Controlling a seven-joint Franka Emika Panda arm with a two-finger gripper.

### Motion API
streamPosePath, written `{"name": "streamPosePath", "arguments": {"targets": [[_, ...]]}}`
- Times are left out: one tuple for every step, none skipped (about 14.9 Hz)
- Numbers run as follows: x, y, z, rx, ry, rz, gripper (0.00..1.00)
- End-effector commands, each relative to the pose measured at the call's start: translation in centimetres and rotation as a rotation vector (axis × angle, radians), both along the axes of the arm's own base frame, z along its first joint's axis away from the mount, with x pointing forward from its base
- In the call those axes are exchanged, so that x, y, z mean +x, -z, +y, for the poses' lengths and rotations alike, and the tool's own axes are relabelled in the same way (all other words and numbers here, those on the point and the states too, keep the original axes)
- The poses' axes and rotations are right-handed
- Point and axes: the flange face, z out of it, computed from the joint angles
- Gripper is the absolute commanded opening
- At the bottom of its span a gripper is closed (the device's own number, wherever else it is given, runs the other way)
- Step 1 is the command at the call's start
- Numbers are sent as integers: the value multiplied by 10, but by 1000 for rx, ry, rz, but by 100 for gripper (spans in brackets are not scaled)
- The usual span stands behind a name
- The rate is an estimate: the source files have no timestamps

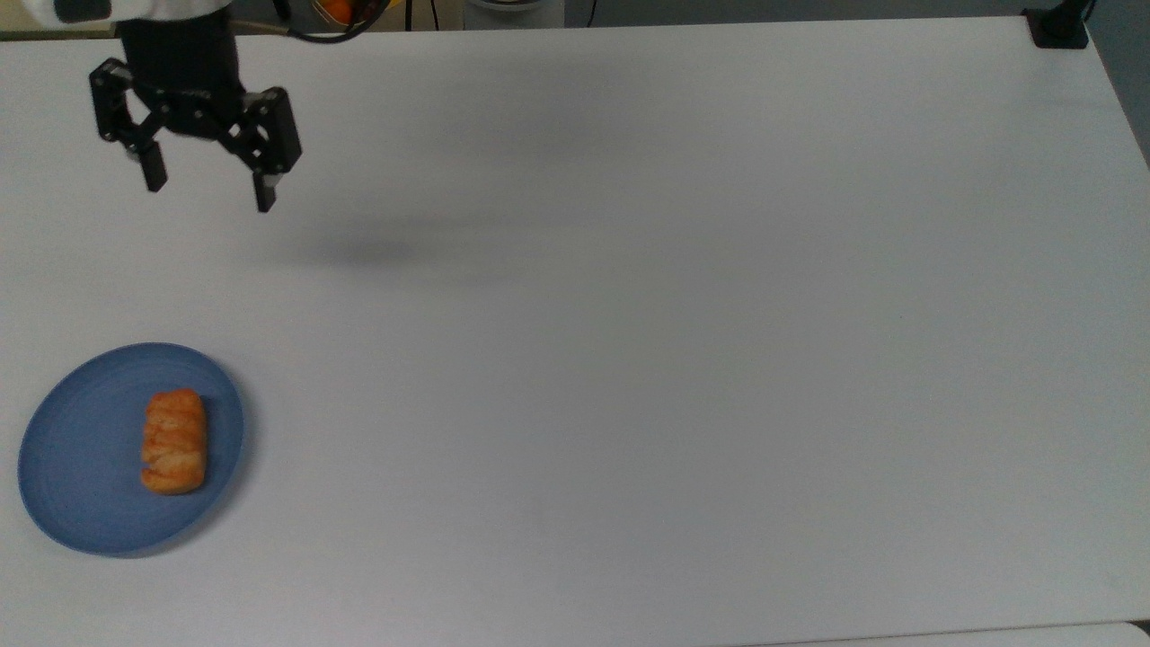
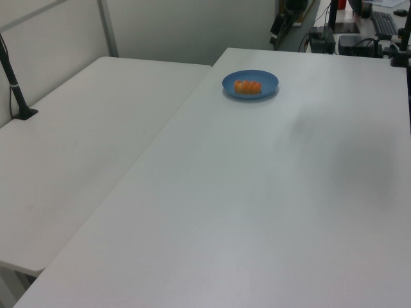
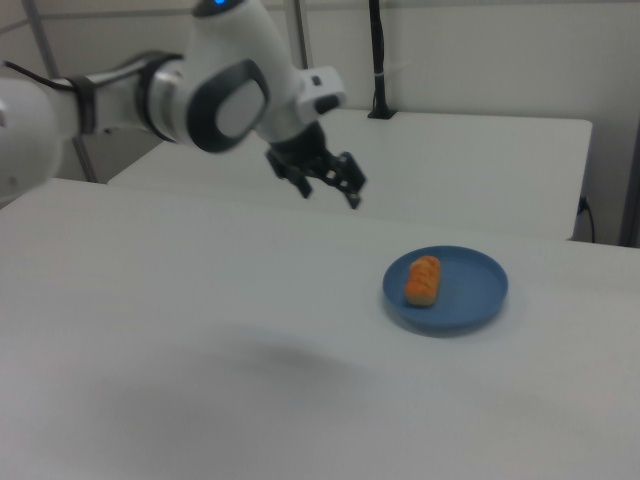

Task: Put the bread on the table
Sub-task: 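Move the open gripper over the orange bread roll on the blue plate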

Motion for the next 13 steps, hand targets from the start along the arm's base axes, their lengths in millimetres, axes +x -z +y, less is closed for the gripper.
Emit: {"name": "streamPosePath", "arguments": {"targets": [[26, 43, -40, -69, -45, -76, 100], [31, 58, -47, -79, -42, -90, 100], [35, 72, -55, -86, -36, -105, 100], [41, 92, -63, -101, -36, -128, 100], [45, 104, -65, -110, -36, -149, 100], [50, 119, -66, -117, -37, -168, 100], [54, 130, -67, -124, -35, -193, 100], [58, 147, -66, -130, -38, -214, 100], [60, 158, -65, -132, -40, -218, 100], [61, 163, -67, -135, -40, -223, 100], [62, 174, -66, -135, -44, -216, 100], [63, 181, -67, -138, -44, -218, 100], [63, 190, -67, -140, -45, -222, 100]]}}
